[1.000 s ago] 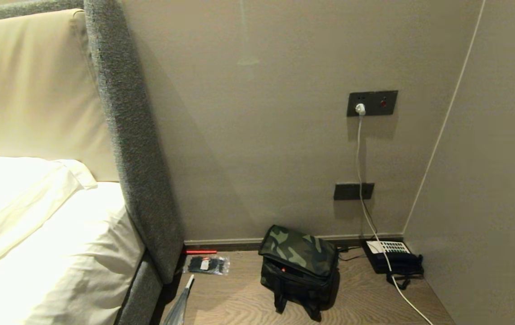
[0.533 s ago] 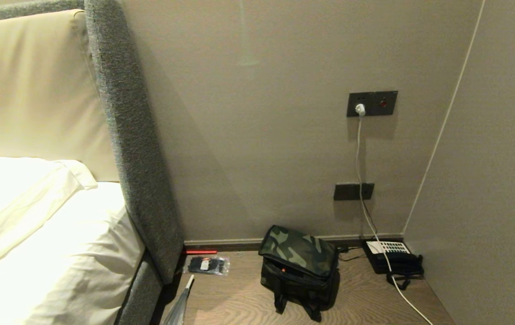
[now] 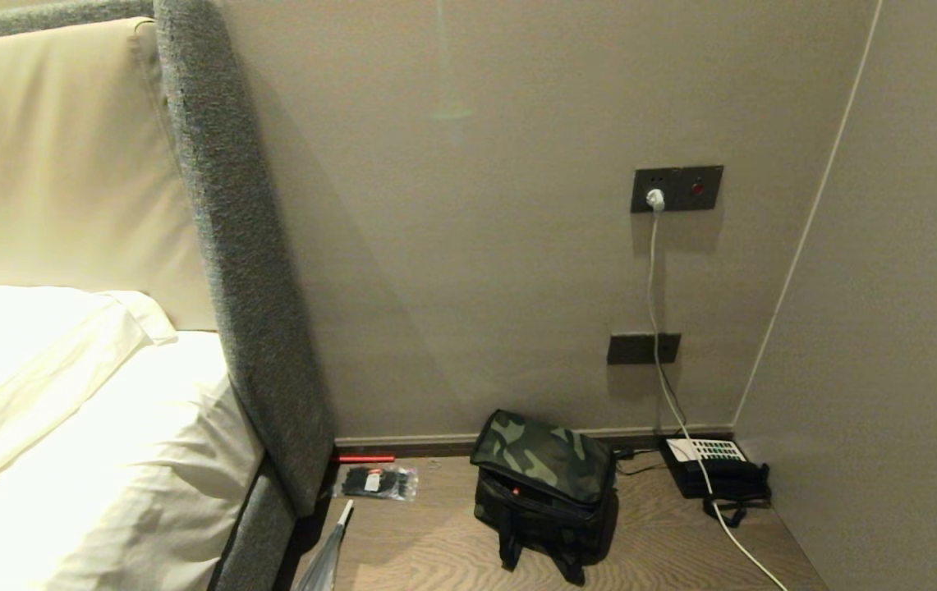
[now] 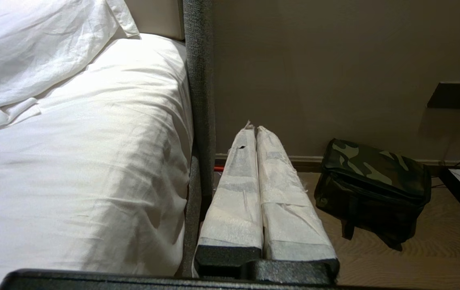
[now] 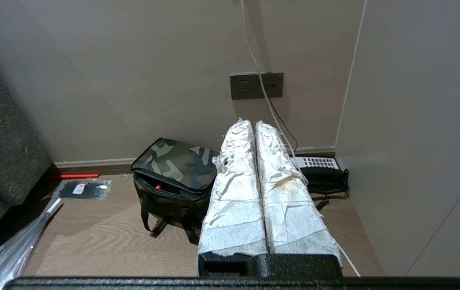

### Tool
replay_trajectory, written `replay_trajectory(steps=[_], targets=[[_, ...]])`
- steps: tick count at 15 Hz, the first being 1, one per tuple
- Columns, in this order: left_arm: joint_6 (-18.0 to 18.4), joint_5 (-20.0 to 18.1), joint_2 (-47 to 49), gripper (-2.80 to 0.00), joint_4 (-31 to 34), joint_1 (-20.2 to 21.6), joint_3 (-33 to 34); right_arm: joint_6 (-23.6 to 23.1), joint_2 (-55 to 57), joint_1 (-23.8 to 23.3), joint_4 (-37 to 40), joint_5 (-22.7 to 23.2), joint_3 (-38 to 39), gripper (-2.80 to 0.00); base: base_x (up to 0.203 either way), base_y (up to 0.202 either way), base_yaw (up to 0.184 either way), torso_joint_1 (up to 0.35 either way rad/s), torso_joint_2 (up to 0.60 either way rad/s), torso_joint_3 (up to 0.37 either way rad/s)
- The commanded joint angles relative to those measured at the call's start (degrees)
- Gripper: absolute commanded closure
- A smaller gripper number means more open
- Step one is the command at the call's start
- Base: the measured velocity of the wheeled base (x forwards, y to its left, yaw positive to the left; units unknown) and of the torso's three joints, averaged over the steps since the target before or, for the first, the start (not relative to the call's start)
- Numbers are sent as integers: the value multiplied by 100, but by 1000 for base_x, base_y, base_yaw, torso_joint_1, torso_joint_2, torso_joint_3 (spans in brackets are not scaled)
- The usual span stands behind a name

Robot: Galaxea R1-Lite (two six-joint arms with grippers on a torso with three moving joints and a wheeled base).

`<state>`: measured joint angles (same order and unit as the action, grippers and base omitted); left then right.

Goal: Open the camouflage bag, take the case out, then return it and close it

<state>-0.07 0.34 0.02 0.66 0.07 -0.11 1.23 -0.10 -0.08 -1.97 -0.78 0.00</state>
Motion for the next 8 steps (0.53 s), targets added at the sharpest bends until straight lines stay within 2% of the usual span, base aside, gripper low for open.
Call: replay_trajectory(steps=[1,8], targets=[[-1,1,-2,0,4,1,2,46,-166,-1,-5,-1,79,0,0,0,0,0,0,0],[-1,1,-2,0,4,1,2,96,-166,-1,-5,-10,79,0,0,0,0,0,0,0]])
